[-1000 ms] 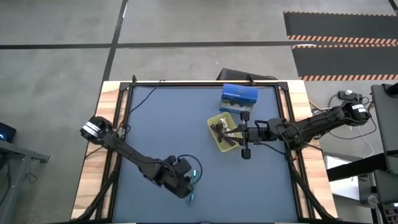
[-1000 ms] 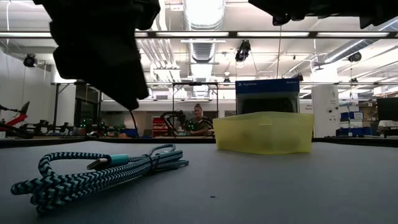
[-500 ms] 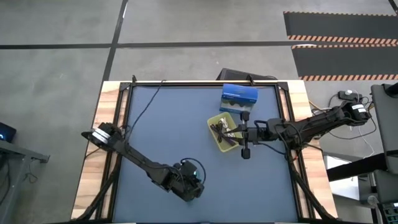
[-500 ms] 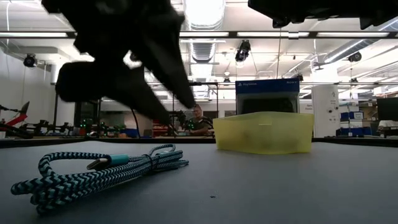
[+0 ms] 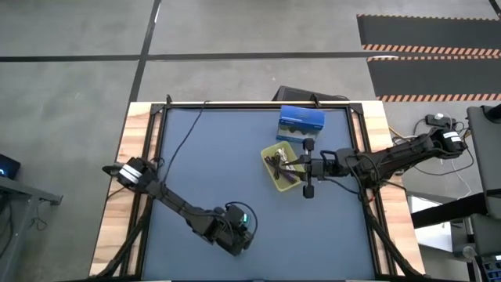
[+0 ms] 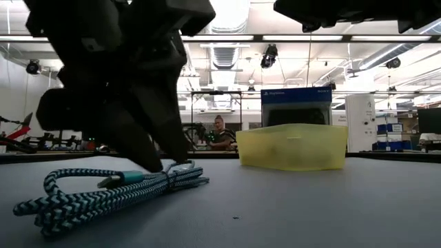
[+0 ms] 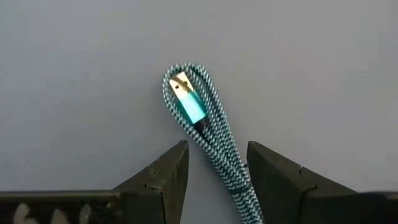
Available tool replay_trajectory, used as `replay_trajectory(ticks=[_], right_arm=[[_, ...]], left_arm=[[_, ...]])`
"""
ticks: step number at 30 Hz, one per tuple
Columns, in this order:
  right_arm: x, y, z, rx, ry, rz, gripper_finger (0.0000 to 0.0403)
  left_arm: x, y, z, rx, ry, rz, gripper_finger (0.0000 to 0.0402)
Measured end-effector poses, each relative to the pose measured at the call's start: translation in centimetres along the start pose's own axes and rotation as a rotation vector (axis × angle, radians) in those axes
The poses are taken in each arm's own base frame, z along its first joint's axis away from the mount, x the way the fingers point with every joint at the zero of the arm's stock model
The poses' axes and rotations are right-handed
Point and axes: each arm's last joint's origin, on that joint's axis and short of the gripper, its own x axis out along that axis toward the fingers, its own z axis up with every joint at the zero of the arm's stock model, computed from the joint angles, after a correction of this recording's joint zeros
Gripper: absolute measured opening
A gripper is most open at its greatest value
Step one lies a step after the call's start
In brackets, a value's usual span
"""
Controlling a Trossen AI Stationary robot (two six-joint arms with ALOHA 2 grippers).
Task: Pick and place USB-C Cables
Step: Put the light blue charger cable into the yellow bin
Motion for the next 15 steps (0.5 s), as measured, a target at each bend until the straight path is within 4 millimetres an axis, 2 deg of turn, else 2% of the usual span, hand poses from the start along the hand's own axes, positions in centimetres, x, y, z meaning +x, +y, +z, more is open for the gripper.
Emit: replay_trajectory(ticks=[11, 15], right_arm=[[0.0, 0.1, -0.2, 0.002, 0.011, 0.003, 0.0057], [0.0, 0.1, -0.2, 0.002, 0.011, 0.004, 0.0057]], left_arm=[[1.4, 0.7, -0.9, 0.027, 0.021, 0.042, 0.0146], [1.6, 1.1, -1.0, 0.04, 0.032, 0.065, 0.0118]])
